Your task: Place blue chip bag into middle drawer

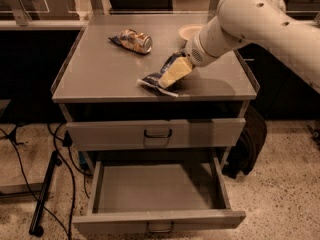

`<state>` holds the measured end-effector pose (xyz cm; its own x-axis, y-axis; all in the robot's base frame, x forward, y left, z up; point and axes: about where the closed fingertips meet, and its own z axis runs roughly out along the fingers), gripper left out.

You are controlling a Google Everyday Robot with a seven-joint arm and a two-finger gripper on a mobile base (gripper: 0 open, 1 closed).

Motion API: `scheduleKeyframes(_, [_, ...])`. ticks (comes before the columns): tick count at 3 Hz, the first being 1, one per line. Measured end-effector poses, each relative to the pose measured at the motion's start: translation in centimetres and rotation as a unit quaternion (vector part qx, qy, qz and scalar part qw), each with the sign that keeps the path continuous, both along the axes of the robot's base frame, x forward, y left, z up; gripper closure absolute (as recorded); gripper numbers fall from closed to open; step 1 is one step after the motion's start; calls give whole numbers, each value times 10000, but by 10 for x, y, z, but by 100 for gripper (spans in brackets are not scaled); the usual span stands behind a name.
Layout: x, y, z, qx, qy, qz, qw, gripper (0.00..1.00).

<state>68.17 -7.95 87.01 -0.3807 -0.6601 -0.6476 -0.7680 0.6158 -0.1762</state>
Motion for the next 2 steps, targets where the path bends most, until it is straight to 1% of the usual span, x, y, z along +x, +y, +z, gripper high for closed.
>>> scheduleKeyframes(1, [14,7,-16,37,98,-45,9999,1])
scheduleKeyframes(2, [14,7,-17,37,98,-45,9999,23])
